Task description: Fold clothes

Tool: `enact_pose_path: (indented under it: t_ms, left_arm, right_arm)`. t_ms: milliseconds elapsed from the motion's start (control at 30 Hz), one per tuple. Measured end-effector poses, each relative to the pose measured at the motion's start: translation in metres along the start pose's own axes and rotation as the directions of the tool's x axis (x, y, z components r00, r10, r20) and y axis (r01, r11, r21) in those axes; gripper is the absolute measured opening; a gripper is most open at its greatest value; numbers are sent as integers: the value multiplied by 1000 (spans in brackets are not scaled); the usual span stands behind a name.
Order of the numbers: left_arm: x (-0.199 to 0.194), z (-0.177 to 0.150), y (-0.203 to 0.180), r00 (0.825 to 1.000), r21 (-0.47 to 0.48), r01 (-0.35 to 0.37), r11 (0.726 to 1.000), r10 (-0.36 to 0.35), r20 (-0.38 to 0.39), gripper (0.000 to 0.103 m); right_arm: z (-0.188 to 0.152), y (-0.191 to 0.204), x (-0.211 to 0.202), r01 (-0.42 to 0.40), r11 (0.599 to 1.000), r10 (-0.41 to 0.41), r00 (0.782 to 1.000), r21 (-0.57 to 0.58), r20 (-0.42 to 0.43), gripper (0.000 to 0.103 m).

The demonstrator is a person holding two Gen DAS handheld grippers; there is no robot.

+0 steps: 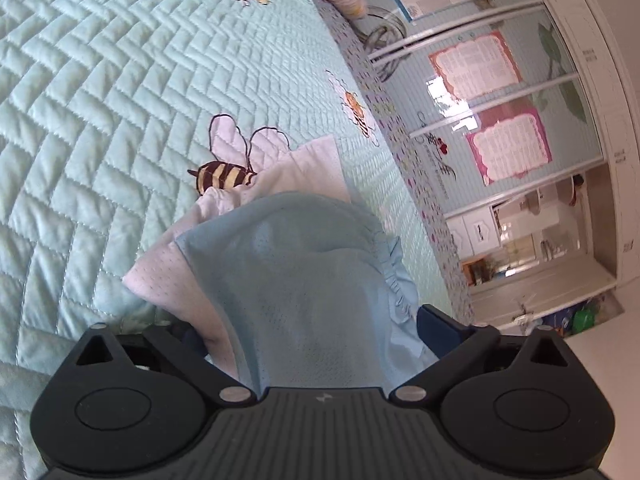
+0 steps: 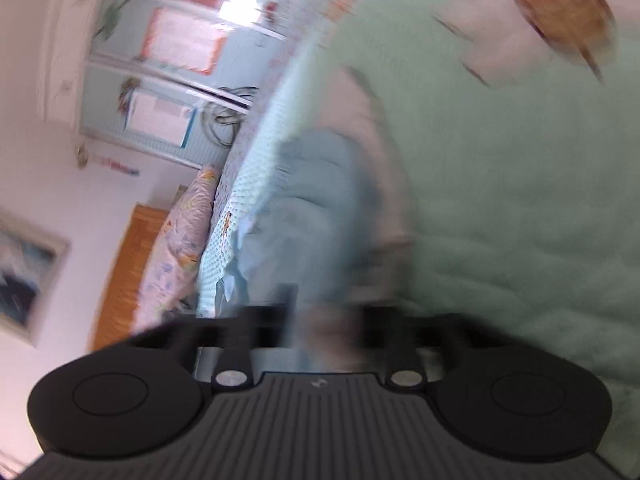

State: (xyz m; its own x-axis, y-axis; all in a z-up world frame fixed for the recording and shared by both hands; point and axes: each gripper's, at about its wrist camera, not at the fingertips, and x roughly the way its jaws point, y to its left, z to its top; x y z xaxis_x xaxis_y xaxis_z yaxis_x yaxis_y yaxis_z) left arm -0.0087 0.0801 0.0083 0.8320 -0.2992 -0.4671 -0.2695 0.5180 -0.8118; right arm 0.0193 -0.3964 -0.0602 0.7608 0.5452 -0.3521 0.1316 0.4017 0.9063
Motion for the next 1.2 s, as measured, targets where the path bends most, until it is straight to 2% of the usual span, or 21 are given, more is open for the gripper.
enact_pose_path:
  t_ms: [33, 67, 133, 167, 267, 300, 433, 500, 533, 633, 733, 767, 800, 833, 867, 967, 1033, 1067, 1100, 1167, 1200]
  left_arm:
    - [3, 2, 2, 1000, 13, -17, 1000, 17, -21, 50]
    - [6, 5, 7, 998, 16, -37, 999, 38, -47, 1]
    - [12, 10, 14, 994, 37, -60, 997, 63, -90, 3]
    - [11, 13, 12, 993, 82, -61, 995, 69, -93, 3]
    - [9, 18, -6, 982, 265, -122, 956, 155, -107, 3]
    - [9, 20, -10, 977, 298, -137, 945, 178, -116, 3]
    - [11, 27, -16, 963, 346, -159, 924, 222, -151, 4]
    - [12, 29, -12, 963, 326, -143, 935, 207, -172, 10]
    - [11, 29, -7, 966, 301, -126, 945, 186, -180, 10]
    - [8, 31, 9, 973, 222, -75, 972, 120, -196, 14]
    - [3, 30, 23, 979, 145, -47, 988, 74, -191, 15]
    - [-1, 29, 26, 981, 117, -38, 992, 59, -185, 19]
    - [-5, 29, 30, 983, 88, -29, 996, 44, -180, 28]
    - [-9, 28, 34, 984, 60, -20, 998, 30, -173, 32]
    - [-15, 27, 36, 986, 40, -15, 999, 22, -167, 41]
    - [-38, 22, 37, 989, 30, -48, 998, 52, -141, 55]
    - [-56, 19, 26, 990, 64, -113, 992, 117, -75, 63]
    - [-64, 18, 19, 988, 84, -148, 986, 151, -36, 69]
    - [-69, 18, 10, 990, 102, -140, 985, 141, -7, 73]
    - [-68, 22, -12, 999, 144, -43, 989, 41, 13, 78]
    - [-57, 24, -25, 1000, 168, 18, 986, -16, -12, 87]
  right_arm:
    - [0, -6, -2, -21, 1000, 21, 1000, 13, -6, 6]
    - [-1, -4, -4, -10, 1000, 10, 1000, -7, -14, 7]
    - [0, 5, -9, 36, 997, -38, 999, -71, -27, 7]
    - [2, 9, -12, 59, 993, -62, 998, -101, -30, 7]
    - [12, 23, -28, 142, 964, -153, 988, -227, -34, 6]
    - [16, 28, -34, 170, 948, -185, 982, -268, -32, 6]
    - [22, 36, -39, 204, 916, -239, 969, -345, -61, 6]
    - [21, 30, -37, 204, 924, -240, 968, -323, -76, 7]
    - [21, 25, -36, 198, 935, -230, 970, -294, -80, 7]
    - [21, 6, -38, 129, 974, -147, 985, -187, -87, 11]
    - [20, -3, -44, 85, 987, -97, 992, -136, -85, 14]
    - [20, -3, -48, 86, 988, -97, 992, -130, -82, 15]
    - [19, -3, -52, 87, 988, -97, 992, -127, -78, 18]
    - [18, -1, -58, 88, 988, -97, 993, -127, -66, 26]
    - [19, 1, -64, 89, 988, -97, 994, -129, -51, 29]
    - [19, 9, -88, 172, 969, -169, 985, -176, 31, 35]
    - [21, 19, -99, 224, 946, -207, 974, -235, 93, 39]
    - [22, 25, -102, 225, 940, -202, 973, -258, 112, 41]
    - [24, 30, -100, 192, 942, -167, 979, -274, 113, 43]
    - [30, 41, -89, 101, 951, -77, 993, -294, 92, 48]
    - [32, 47, -80, 52, 954, -32, 997, -297, 72, 53]
